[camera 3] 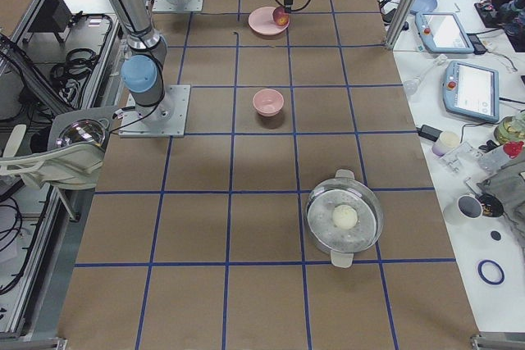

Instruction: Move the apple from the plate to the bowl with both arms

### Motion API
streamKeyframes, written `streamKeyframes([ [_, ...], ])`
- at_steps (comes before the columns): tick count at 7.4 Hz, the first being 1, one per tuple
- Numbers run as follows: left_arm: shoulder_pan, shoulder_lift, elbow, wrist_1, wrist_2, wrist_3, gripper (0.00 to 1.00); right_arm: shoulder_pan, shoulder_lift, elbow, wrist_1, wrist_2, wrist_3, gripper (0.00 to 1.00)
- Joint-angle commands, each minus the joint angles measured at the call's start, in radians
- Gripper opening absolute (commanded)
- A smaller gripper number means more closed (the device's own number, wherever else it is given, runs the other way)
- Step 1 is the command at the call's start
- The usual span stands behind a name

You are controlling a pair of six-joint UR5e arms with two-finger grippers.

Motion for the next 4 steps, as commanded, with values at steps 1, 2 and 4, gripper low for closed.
streamKeyframes([
  [1, 0.000, -0.001, 0.000, 0.001, -0.003, -0.013, 1.00, 0.000, 0.000, 0.001, 0.001, 0.000, 0.000, 1.00],
  [2, -0.002, -0.001, 0.000, 0.002, -0.003, -0.033, 1.00, 0.000, 0.000, 0.001, 0.002, 0.000, 0.000, 1.00],
  [4, -0.017, -0.006, 0.000, 0.001, 0.002, -0.054, 1.00, 0.000, 0.000, 0.001, 0.002, 0.000, 0.000, 1.00],
])
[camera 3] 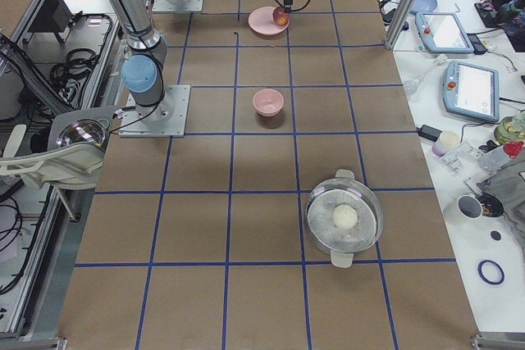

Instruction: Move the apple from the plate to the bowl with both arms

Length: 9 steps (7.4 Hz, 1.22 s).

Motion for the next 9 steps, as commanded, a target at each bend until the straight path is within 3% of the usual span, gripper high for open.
streamKeyframes([
  [1, -0.009, -0.022, -0.002, 0.004, -0.002, -0.079, 1.00, 0.000, 0.000, 0.000, 0.000, 0.000, 0.000, 1.00],
  [2, -0.012, -0.061, -0.021, 0.098, -0.006, -0.180, 1.00, -0.002, 0.000, 0.000, 0.002, 0.000, 0.000, 1.00],
  [5, -0.099, -0.121, -0.252, 0.339, -0.010, -0.370, 1.00, -0.002, 0.002, 0.000, 0.002, 0.000, 0.000, 1.00],
  [7, -0.116, -0.187, -0.317, 0.476, -0.019, -0.432, 1.00, -0.044, 0.005, 0.002, 0.011, -0.040, -0.023, 1.00],
  [9, -0.116, -0.223, -0.348, 0.533, -0.008, -0.422, 1.00, -0.159, 0.005, 0.017, 0.035, -0.045, -0.146, 1.00],
])
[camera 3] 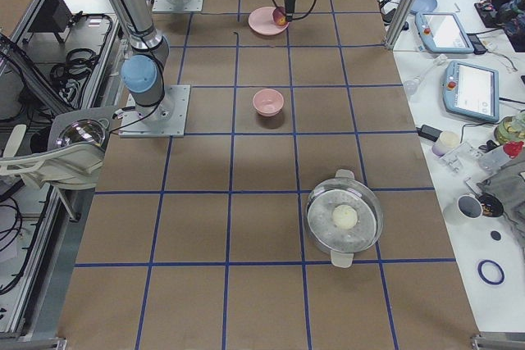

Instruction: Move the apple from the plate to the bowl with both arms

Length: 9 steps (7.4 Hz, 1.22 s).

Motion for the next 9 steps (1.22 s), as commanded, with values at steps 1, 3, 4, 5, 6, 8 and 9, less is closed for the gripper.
streamKeyframes([
  [1, -0.001, -0.059, -0.014, 0.071, -0.008, -0.004, 1.00, -0.121, 0.000, 0.076, 0.013, -0.001, -0.126, 1.00],
  [3, -0.009, -0.094, -0.033, 0.101, -0.006, 0.040, 1.00, -0.219, 0.013, 0.263, -0.140, 0.005, -0.231, 1.00],
  [4, -0.009, -0.099, -0.065, 0.108, -0.003, 0.069, 1.00, -0.259, 0.035, 0.356, -0.258, 0.021, -0.277, 1.00],
  [5, -0.009, -0.113, -0.075, 0.136, -0.005, 0.068, 1.00, -0.305, 0.065, 0.444, -0.379, 0.050, -0.316, 1.00],
  [6, -0.009, -0.126, -0.076, 0.153, -0.009, 0.067, 1.00, -0.320, 0.072, 0.528, -0.461, 0.062, -0.322, 1.00],
  [8, -0.009, -0.131, -0.073, 0.173, -0.072, 0.076, 0.83, -0.321, 0.118, 0.622, -0.564, 0.058, -0.324, 0.72],
  [9, -0.009, -0.130, -0.072, 0.173, -0.077, 0.079, 0.83, -0.321, 0.141, 0.629, -0.598, 0.058, -0.353, 0.49],
])
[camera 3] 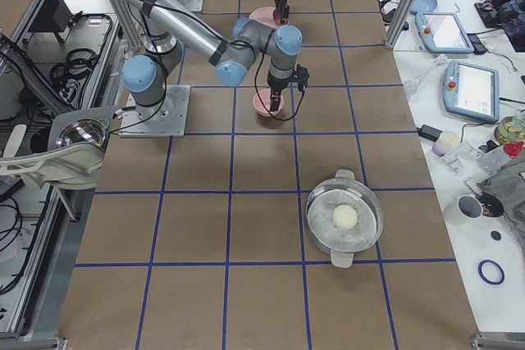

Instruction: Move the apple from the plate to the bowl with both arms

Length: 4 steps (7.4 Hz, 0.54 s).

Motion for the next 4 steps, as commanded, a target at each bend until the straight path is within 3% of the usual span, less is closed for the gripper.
streamKeyframes([
  [1, 0.000, 0.000, 0.001, 0.005, -0.022, 0.012, 0.61, -0.003, 0.054, 0.030, -0.066, 0.000, -0.038, 0.33],
  [2, 0.000, 0.006, 0.000, 0.000, -0.020, 0.017, 0.18, -0.003, 0.061, 0.032, -0.066, 0.000, -0.038, 0.28],
  [4, -0.003, 0.040, 0.003, -0.009, -0.008, 0.032, 0.10, -0.003, 0.063, 0.033, -0.066, 0.000, -0.039, 0.17],
])
